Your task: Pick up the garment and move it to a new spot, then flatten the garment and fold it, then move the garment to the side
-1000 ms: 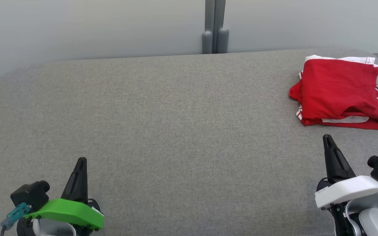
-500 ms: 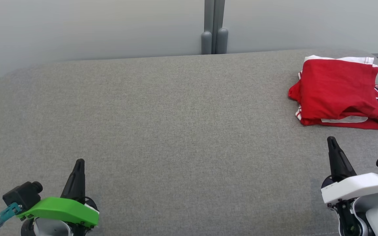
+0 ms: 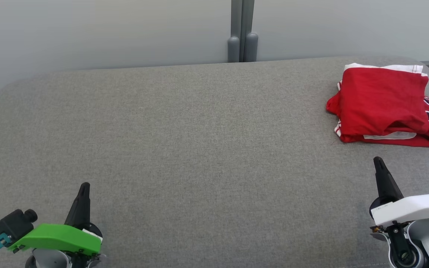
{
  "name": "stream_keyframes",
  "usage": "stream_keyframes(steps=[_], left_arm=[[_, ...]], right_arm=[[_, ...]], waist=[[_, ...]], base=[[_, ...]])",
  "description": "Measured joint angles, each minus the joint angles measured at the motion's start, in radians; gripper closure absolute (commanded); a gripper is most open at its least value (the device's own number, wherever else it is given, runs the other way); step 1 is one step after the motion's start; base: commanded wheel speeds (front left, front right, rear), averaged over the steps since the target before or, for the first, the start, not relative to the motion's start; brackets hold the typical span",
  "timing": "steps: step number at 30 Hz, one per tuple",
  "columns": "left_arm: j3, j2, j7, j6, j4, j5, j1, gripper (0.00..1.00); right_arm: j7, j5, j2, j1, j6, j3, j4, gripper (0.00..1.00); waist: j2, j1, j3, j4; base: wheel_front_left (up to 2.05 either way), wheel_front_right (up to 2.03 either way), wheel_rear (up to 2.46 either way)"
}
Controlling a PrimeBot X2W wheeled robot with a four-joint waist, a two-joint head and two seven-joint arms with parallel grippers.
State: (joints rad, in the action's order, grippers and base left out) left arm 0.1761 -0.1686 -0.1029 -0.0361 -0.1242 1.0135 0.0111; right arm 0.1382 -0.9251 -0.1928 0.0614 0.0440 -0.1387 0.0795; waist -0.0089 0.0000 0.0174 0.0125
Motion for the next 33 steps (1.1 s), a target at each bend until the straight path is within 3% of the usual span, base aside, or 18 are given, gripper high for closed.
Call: stream_keyframes(steps=[33], left_arm=[[-0.11,0.055,0.093,0.073,-0.067,0.311,-0.016,1.0]], right_arm=[[-0.096,-0.377,0.044,-0.055,-0.075,0.096,0.088,1.0]], waist=[[0.0,0.0,-0.007,-0.006]], base=[[0.0,0.0,0.0]])
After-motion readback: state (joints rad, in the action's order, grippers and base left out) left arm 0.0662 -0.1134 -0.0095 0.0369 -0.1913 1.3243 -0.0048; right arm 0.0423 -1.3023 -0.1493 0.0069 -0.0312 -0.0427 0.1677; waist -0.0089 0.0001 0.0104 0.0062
